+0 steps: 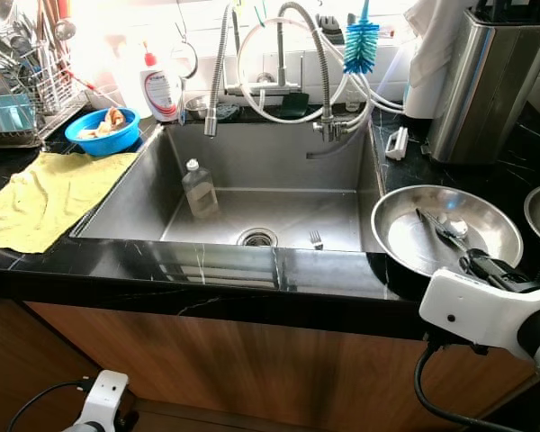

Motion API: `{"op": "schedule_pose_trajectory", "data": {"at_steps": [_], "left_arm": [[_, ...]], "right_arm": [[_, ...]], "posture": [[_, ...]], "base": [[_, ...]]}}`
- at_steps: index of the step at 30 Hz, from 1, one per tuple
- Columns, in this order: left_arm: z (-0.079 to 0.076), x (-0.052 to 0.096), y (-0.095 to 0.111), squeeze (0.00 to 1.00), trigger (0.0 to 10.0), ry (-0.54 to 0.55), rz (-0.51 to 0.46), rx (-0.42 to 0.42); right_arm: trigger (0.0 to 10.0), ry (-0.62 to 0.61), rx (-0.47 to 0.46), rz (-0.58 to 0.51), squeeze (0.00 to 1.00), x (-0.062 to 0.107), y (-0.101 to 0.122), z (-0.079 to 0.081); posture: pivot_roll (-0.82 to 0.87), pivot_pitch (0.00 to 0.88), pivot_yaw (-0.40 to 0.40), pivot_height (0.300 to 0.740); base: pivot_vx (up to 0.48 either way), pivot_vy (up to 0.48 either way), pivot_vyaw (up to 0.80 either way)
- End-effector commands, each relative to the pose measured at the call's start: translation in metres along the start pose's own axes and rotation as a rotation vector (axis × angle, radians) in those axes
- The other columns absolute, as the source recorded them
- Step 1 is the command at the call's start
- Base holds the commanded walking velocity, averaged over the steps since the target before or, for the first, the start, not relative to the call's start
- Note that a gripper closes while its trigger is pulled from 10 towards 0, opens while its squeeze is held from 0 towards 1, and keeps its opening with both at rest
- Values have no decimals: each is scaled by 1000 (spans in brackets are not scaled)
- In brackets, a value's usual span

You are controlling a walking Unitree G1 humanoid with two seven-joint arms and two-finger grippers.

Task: Kitchen organization

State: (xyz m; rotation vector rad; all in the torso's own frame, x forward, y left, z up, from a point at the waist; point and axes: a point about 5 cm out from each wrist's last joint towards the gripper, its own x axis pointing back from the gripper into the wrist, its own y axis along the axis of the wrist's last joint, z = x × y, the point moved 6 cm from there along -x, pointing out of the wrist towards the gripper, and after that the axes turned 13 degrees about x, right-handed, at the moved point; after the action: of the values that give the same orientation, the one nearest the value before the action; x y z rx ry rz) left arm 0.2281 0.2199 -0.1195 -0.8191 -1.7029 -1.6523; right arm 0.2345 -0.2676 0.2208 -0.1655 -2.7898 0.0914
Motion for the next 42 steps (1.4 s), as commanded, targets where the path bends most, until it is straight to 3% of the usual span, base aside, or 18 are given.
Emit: {"op": "schedule_pose_trajectory", "data": {"at_steps": [1, 6, 8, 12, 13, 15, 17, 18, 21, 25, 28, 29, 31, 32, 34, 37, 42], "left_arm": [[-2, -1, -2, 0, 10000, 5, 14, 1], [-12, -3, -2, 0, 10000, -2, 15, -5], [-29, -5, -4, 0, 10000, -18, 16, -11], [-38, -6, -6, 0, 10000, -28, 17, -15], [-42, -7, -6, 0, 10000, -33, 18, -16], [-44, -7, -7, 0, 10000, -36, 18, -18], [-44, -7, -7, 0, 10000, -36, 18, -18], [-40, -6, -6, 0, 10000, -34, 16, -18], [-34, -6, -5, 0, 10000, -28, 14, -18], [-27, -5, -4, 0, 10000, -19, 12, -18], [-24, -4, -4, 0, 10000, -13, 10, -16], [-24, -4, -4, 0, 10000, -13, 9, -15], [-25, -5, -1, 0, 10000, -15, 4, -15], [-25, -5, -1, 0, 10000, -15, 4, -15], [-26, -6, 2, 0, 10000, -16, -2, -14], [-23, -6, 7, 0, 10000, -13, -13, -10], [-36, -11, 25, 0, 10000, -25, -32, -21]], "right_arm": [[10000, -29, -11, 7, 0, 0, 0, -5], [10000, -72, -21, 13, 0, -1, 0, -13], [10000, -155, -30, 30, 0, 0, -3, -31], [10000, -239, -31, 33, 0, 2, -3, -47], [10000, -332, -43, 19, 0, 6, 0, -66], [10000, -420, -55, -10, 0, 10, 5, -82], [10000, -432, -56, -15, 0, 11, 6, -84], [10000, -524, -80, -86, 0, 16, 20, -100], [10000, -581, -108, -162, 0, 20, 34, -110], [10000, -577, -205, -265, 0, 18, 50, -110], [10000, -527, -406, -478, 0, 13, 86, -103], [10000, -511, -450, -519, 0, 12, 93, -102], [10000, -462, -627, -582, 0, 2, 103, -94], [10000, -462, -627, -582, 0, 2, 103, -94], [10000, -422, -771, -631, 0, -6, 111, -89], [10000, -396, -854, -662, 0, -13, 115, -87], [10000, -366, -950, -690, 0, -25, 115, -87]], "posture": [[-269, 0, 104, 740], [-268, 0, 104, 740], [-269, 0, 105, 740], [-268, 0, 106, 740], [-268, 0, 106, 740], [-269, 0, 108, 740], [-269, 0, 108, 740], [-269, 0, 106, 740], [-269, 0, 107, 740], [-269, 0, 107, 740], [-265, 0, 105, 740], [-265, 0, 105, 740], [-263, 0, 102, 740], [-263, 0, 102, 740], [-256, 0, 100, 740], [-249, 0, 95, 740], [-246, 0, 94, 740]], "base": [[0, 0, 0], [0, 0, 0], [0, 0, 0], [0, 0, 0], [0, 0, 0], [0, 0, 0], [0, 0, 0], [0, 0, 0], [0, 0, 0], [0, 0, 0], [0, 0, 0], [0, 0, 0], [0, 0, 0], [0, 0, 0], [0, 0, 0], [0, 0, 0], [0, 0, 0]]}}
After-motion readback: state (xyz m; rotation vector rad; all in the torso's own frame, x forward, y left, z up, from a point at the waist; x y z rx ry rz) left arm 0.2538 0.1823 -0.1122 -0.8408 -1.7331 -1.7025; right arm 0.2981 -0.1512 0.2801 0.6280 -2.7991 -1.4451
